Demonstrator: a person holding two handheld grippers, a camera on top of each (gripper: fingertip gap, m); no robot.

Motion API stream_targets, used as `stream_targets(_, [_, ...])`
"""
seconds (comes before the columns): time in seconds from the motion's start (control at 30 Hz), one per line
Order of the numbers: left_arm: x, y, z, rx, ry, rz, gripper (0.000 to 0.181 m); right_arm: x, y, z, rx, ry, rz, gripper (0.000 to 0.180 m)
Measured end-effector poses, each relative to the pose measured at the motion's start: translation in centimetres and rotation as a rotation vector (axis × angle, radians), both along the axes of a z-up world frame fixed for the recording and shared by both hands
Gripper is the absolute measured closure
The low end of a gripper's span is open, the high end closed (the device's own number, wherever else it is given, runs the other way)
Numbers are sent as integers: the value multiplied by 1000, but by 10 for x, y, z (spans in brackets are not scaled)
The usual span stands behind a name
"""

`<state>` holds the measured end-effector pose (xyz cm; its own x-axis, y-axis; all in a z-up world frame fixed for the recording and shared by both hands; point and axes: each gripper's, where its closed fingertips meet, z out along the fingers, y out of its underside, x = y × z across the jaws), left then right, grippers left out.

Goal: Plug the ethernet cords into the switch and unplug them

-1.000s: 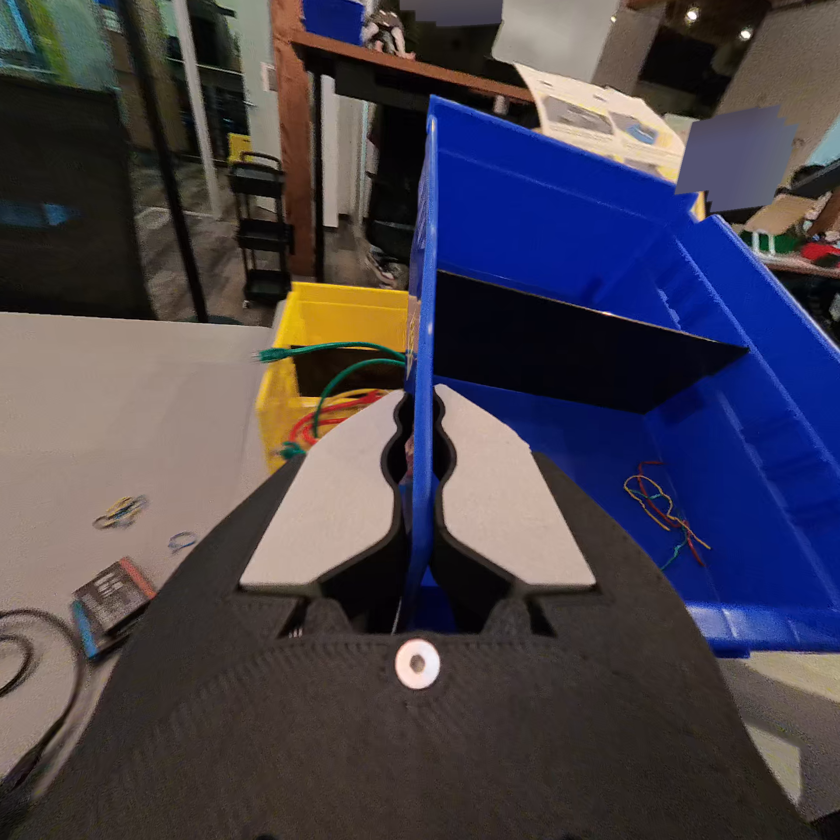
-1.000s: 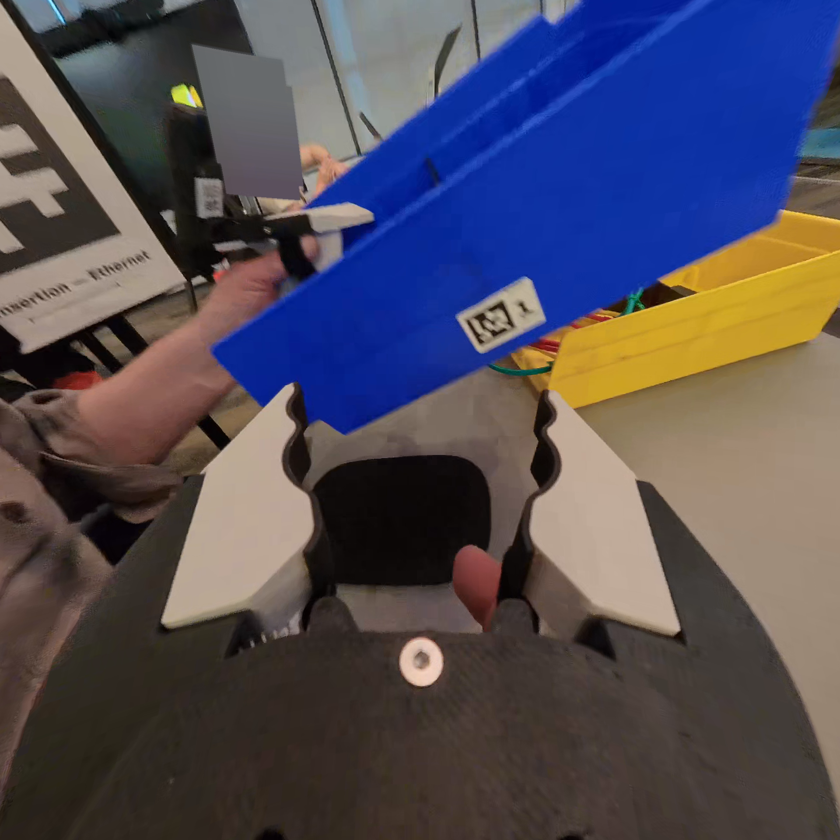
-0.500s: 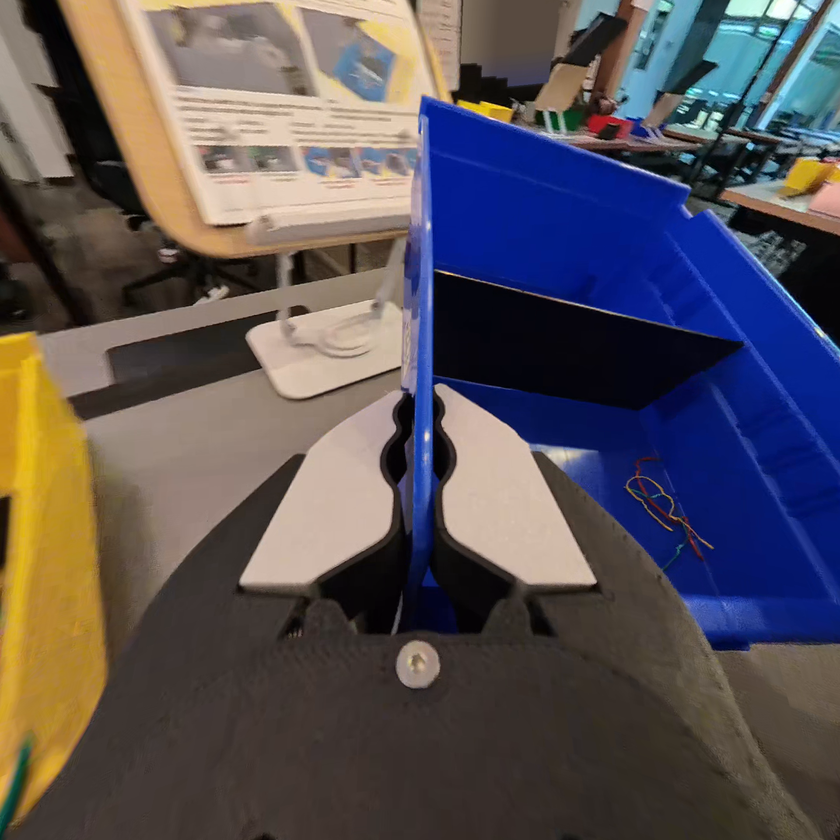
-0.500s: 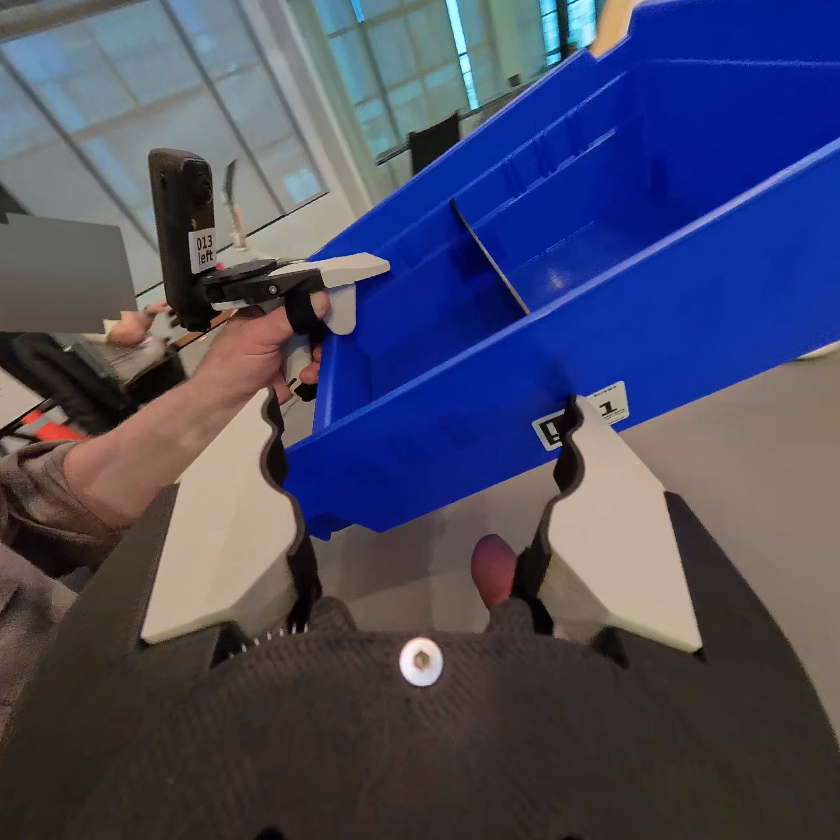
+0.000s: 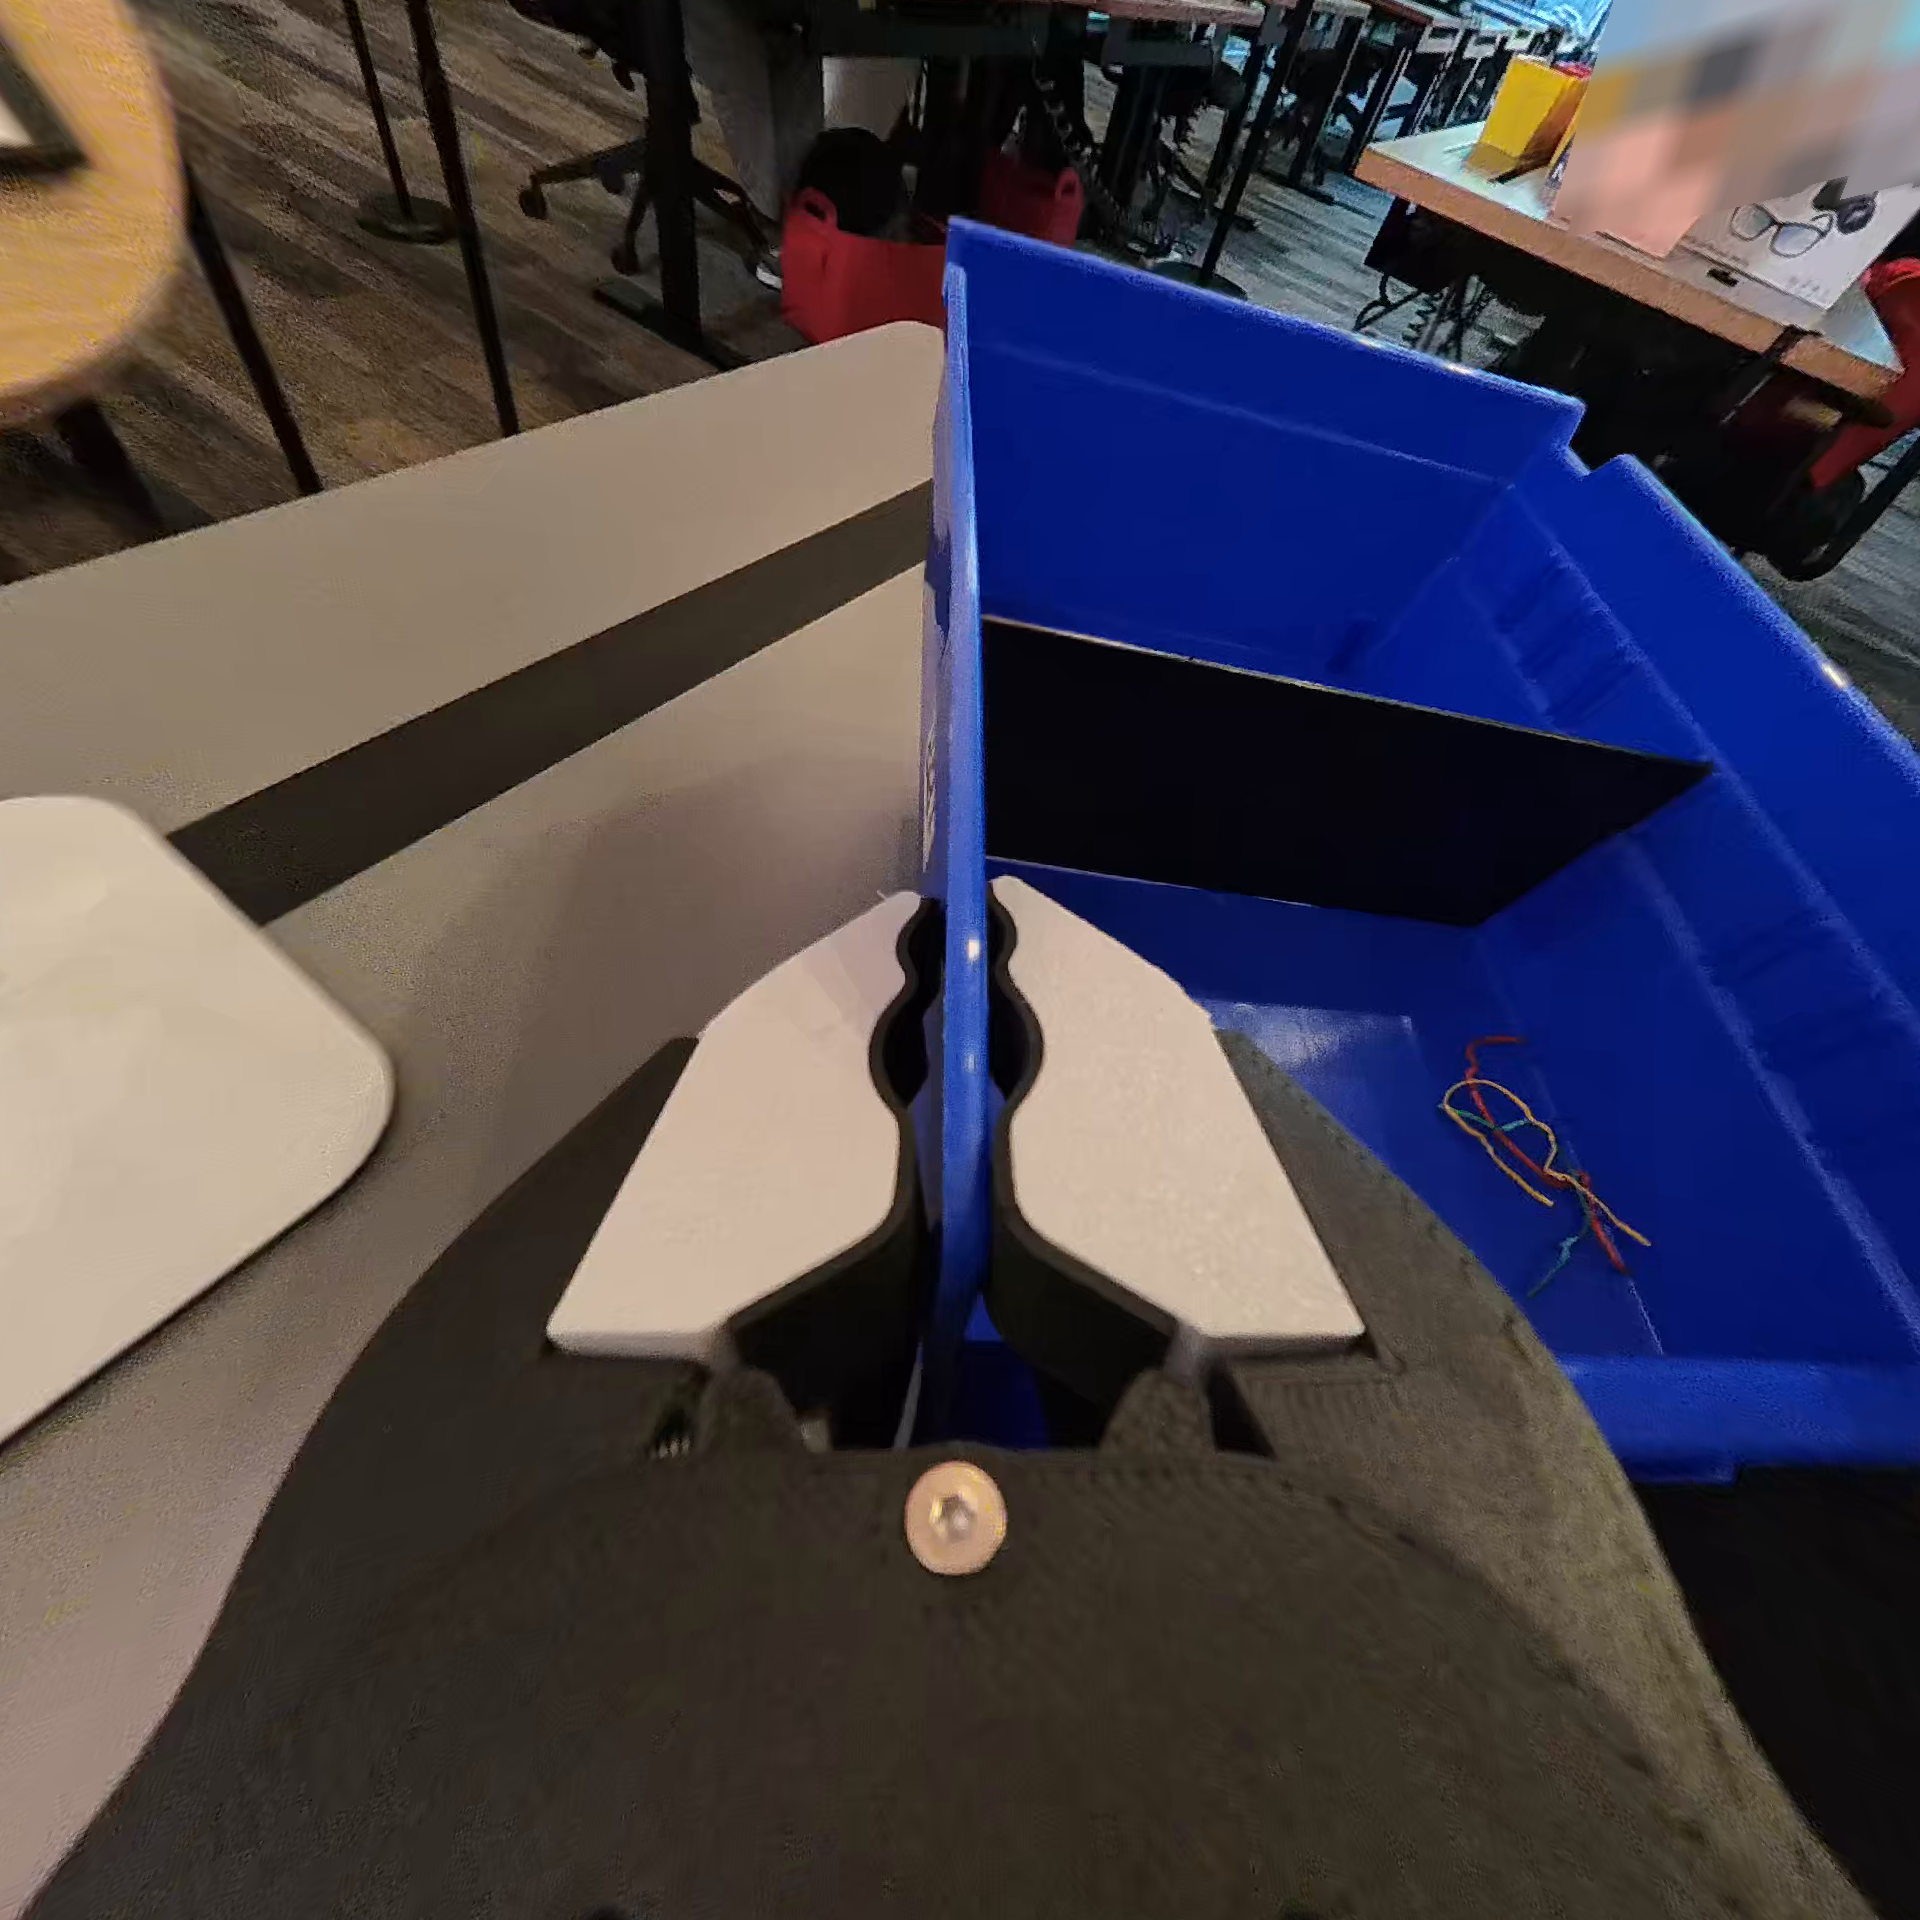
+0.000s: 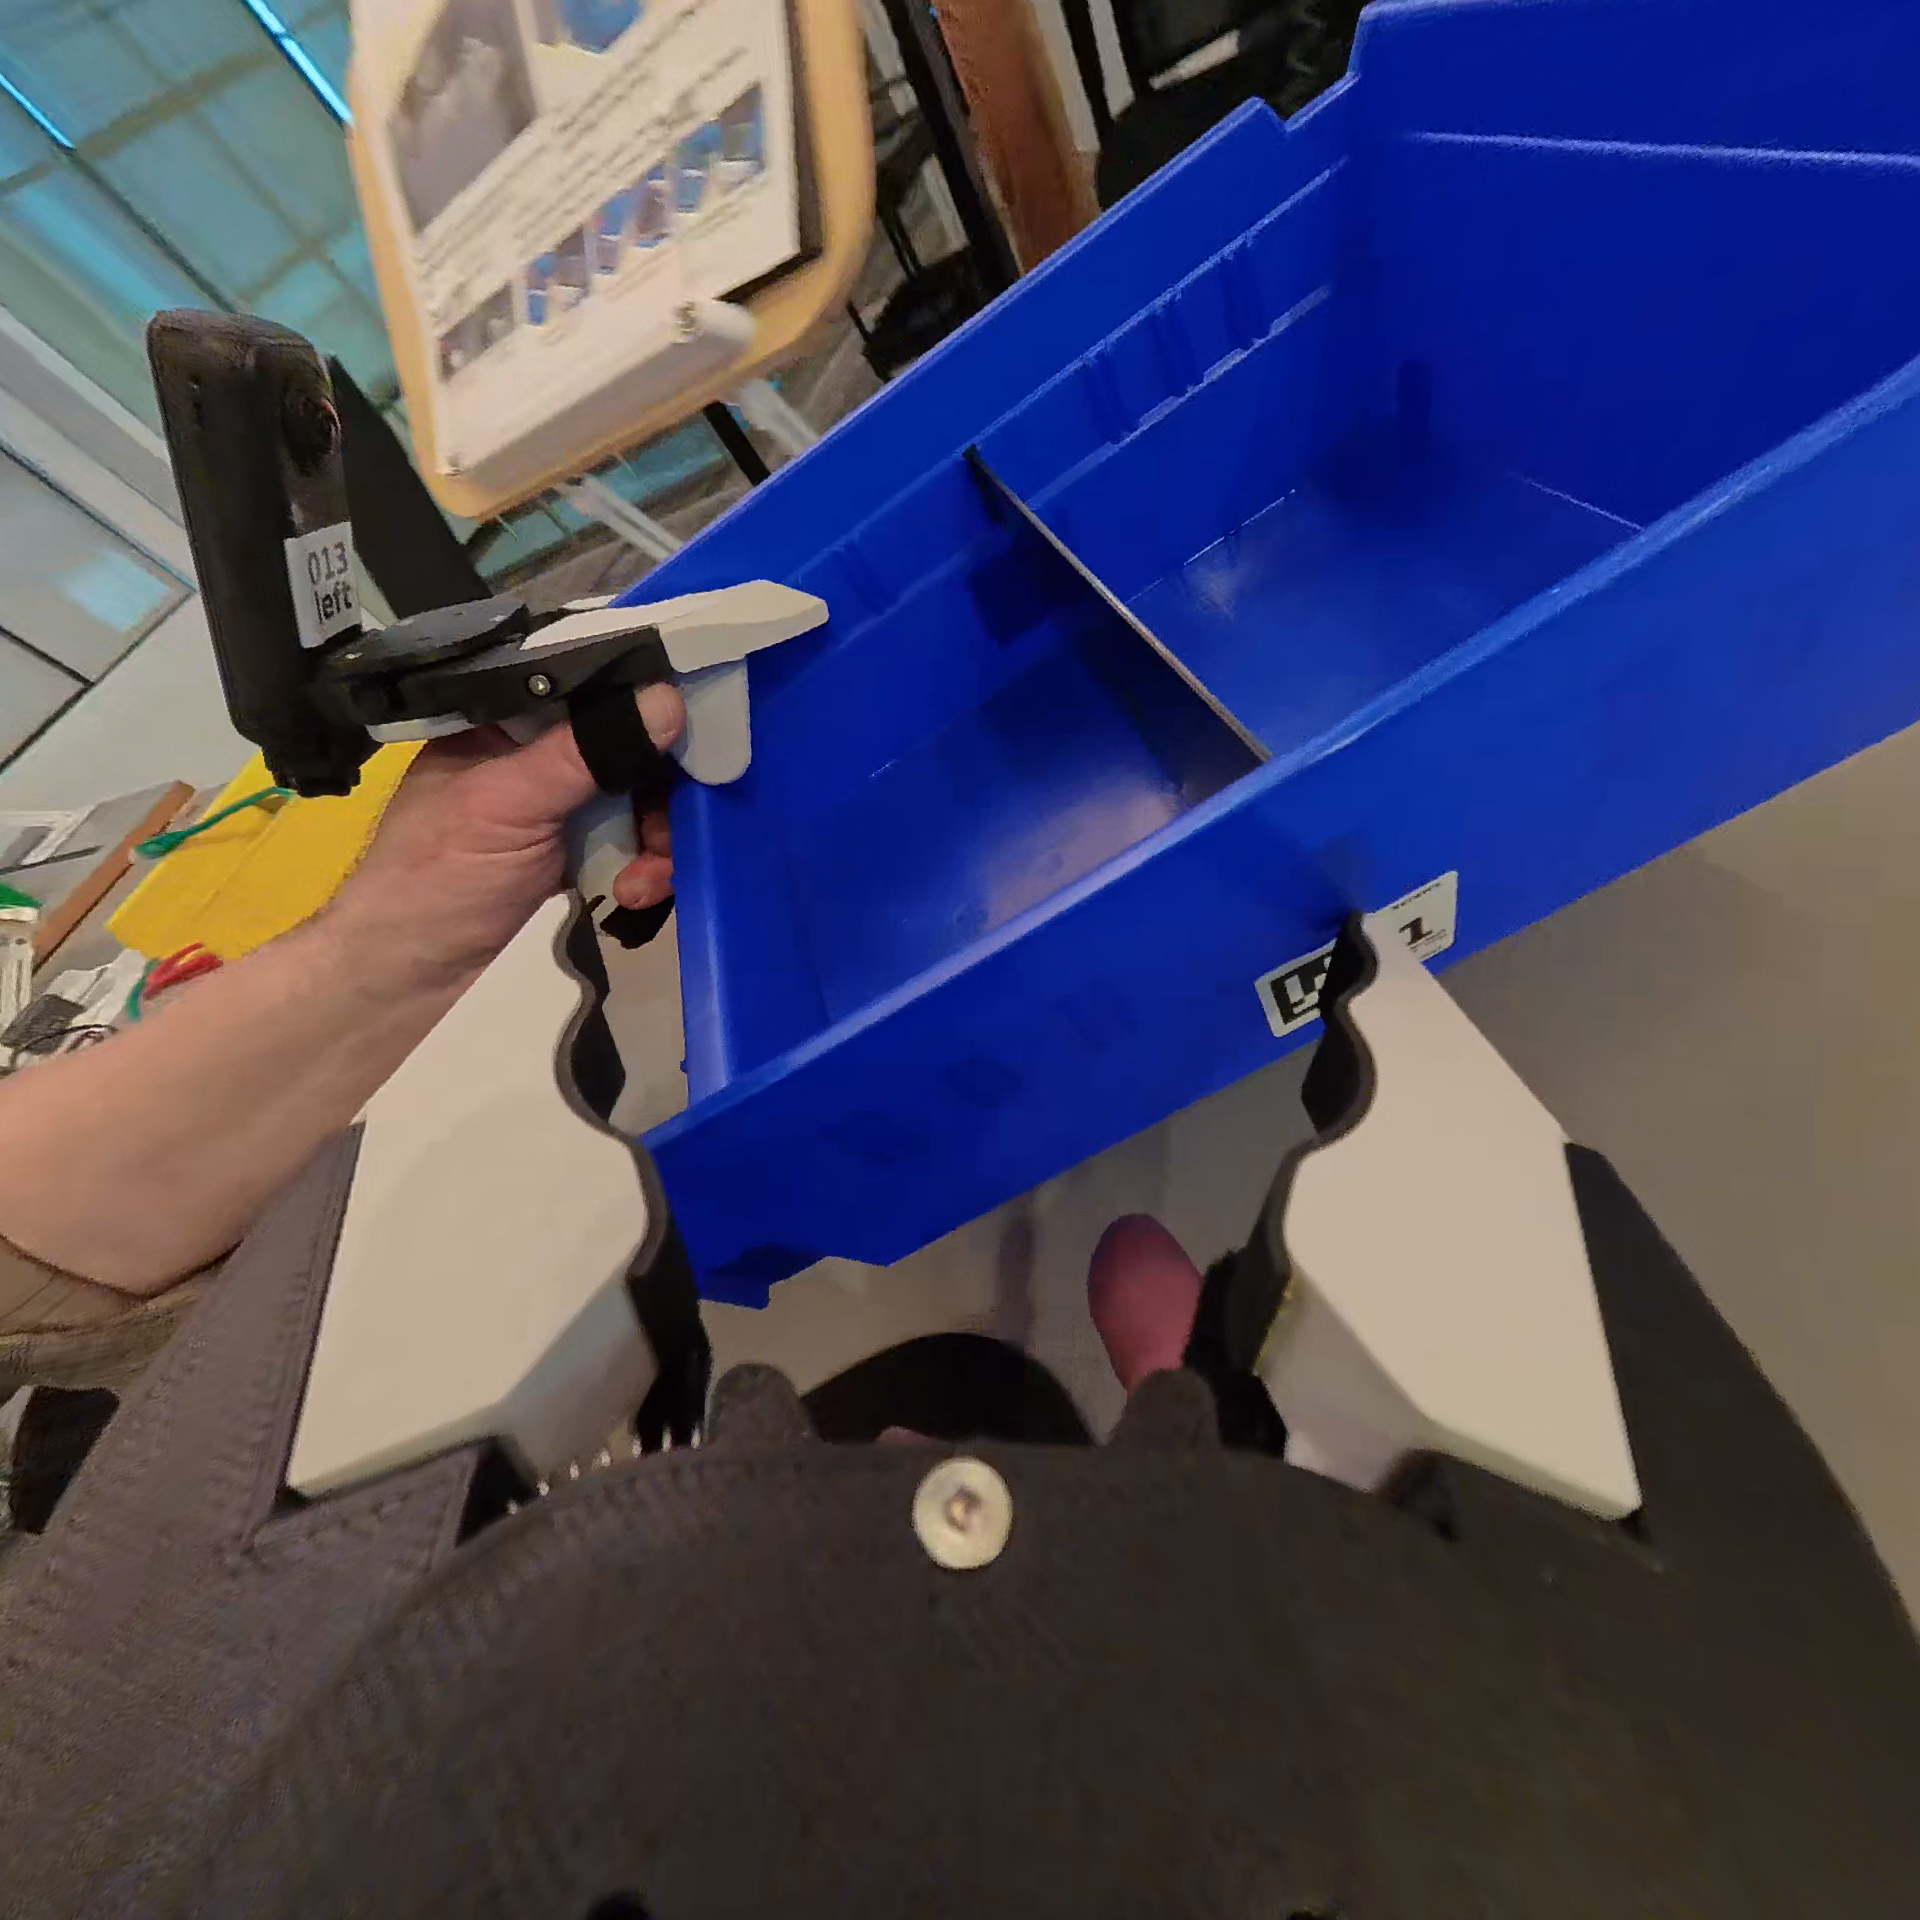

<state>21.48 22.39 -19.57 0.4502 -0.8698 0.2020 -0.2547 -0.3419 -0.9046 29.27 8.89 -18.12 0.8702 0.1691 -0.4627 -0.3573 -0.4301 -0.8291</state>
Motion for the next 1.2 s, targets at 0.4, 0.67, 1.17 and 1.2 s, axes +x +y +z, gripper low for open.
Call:
stream_targets(0.4, [68, 0, -31, -54, 5, -86, 149, 77, 32, -44, -156, 52, 35, 44])
stream_targets(0.67, [87, -53, -40, -108, 63, -268, 124, 128, 34, -58, -297, -141, 20, 64])
stream_targets(1.17, [160, -110, -31, -354, -33, -361, 118, 261, 69, -75, -470, -524, 16, 146])
stream_targets(1.2, [165, -107, -30, -346, -41, -344, 118, 268, 74, -75, -467, -544, 19, 150])
